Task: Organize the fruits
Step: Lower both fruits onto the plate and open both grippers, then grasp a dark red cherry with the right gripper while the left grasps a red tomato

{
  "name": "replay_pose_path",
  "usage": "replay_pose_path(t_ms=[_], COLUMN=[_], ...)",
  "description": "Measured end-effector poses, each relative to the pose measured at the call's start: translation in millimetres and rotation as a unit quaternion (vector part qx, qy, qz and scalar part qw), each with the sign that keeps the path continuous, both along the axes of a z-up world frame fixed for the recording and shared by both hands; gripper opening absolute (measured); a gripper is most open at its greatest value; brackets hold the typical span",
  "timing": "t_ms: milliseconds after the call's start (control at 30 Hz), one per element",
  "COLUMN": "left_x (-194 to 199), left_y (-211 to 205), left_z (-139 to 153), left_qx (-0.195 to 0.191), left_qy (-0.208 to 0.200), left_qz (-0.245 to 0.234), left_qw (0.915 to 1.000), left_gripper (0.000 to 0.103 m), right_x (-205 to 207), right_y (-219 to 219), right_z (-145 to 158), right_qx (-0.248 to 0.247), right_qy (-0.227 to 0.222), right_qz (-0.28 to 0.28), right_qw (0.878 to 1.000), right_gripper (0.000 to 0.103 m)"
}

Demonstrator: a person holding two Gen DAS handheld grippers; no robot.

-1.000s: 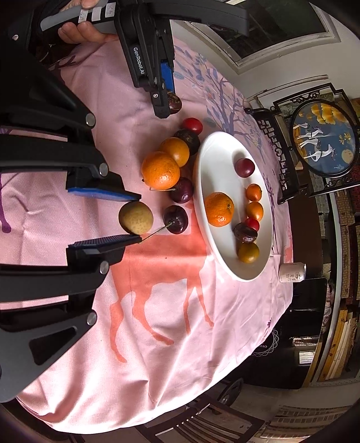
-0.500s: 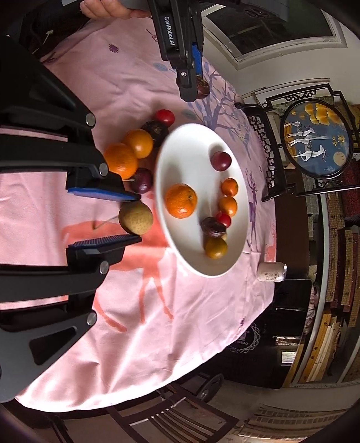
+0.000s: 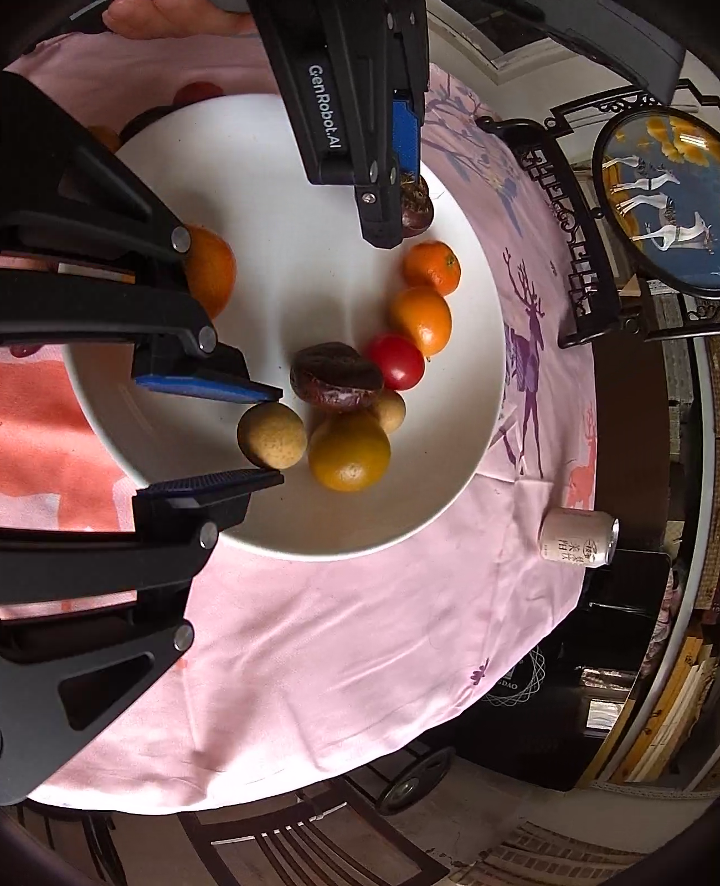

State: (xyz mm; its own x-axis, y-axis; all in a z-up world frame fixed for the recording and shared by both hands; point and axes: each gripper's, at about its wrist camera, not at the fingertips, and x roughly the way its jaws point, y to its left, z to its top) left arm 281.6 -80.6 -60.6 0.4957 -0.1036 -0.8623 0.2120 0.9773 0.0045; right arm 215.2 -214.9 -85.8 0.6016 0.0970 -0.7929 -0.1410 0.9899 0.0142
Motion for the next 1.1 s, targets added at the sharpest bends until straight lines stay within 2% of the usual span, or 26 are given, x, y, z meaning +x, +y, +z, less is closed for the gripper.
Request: replay_pose_path(t_ms=[67, 100, 133, 167, 200, 233, 400, 467, 600, 767, 900, 1100], left_x=[4, 4, 3, 0, -6, -13, -67, -97, -146, -170, -180, -187], left_y=[1, 3, 6, 9, 13, 17, 47, 62, 90, 121, 139, 138], left_z=[-3, -2, 2, 7, 14, 21, 42, 43, 29, -2, -15, -17], left_qx=[-0.004, -0.011, -0.019, -0.026, -0.027, -0.025, -0.033, -0.037, -0.05, -0.037, -0.042, -0.041], left_qy=[0.006, 0.009, 0.008, 0.001, -0.014, -0.031, -0.066, -0.077, -0.087, -0.068, -0.049, -0.044], left_qz=[0.002, 0.003, 0.004, 0.003, 0.003, 0.005, 0.016, 0.025, 0.042, 0.076, 0.095, 0.083], left_qw=[1.0, 0.9999, 0.9998, 0.9997, 0.9995, 0.9992, 0.9972, 0.996, 0.994, 0.9941, 0.9934, 0.9948], left_gripper=[0.043, 0.044, 0.051, 0.062, 0.067, 0.074, 0.077, 0.083, 0.083, 0.083, 0.083, 0.083], right_x=[2, 1, -1, -6, -12, -19, -83, -113, -148, -140, -130, -116], right_y=[2, 3, 4, 3, 3, 2, -2, -3, 5, 11, 12, 15], right_z=[0, 1, 4, 9, 15, 22, 41, 39, 21, 6, -3, -16], right_qx=[-0.005, -0.009, -0.011, -0.012, -0.01, -0.01, 0.005, 0.023, 0.035, 0.029, 0.025, 0.024], right_qy=[-0.003, -0.006, -0.01, -0.02, -0.034, -0.045, -0.075, -0.077, -0.058, -0.041, -0.031, -0.014], right_qz=[0.003, 0.004, 0.003, 0.002, 0.001, 0.003, 0.022, 0.032, 0.042, 0.033, 0.027, 0.028], right_qw=[1.0, 1.0, 1.0, 1.0, 0.999, 0.999, 0.997, 0.996, 0.997, 0.998, 0.999, 0.999], right_gripper=[0.024, 0.032, 0.046, 0.052, 0.054, 0.054, 0.055, 0.055, 0.055, 0.055, 0.055, 0.055])
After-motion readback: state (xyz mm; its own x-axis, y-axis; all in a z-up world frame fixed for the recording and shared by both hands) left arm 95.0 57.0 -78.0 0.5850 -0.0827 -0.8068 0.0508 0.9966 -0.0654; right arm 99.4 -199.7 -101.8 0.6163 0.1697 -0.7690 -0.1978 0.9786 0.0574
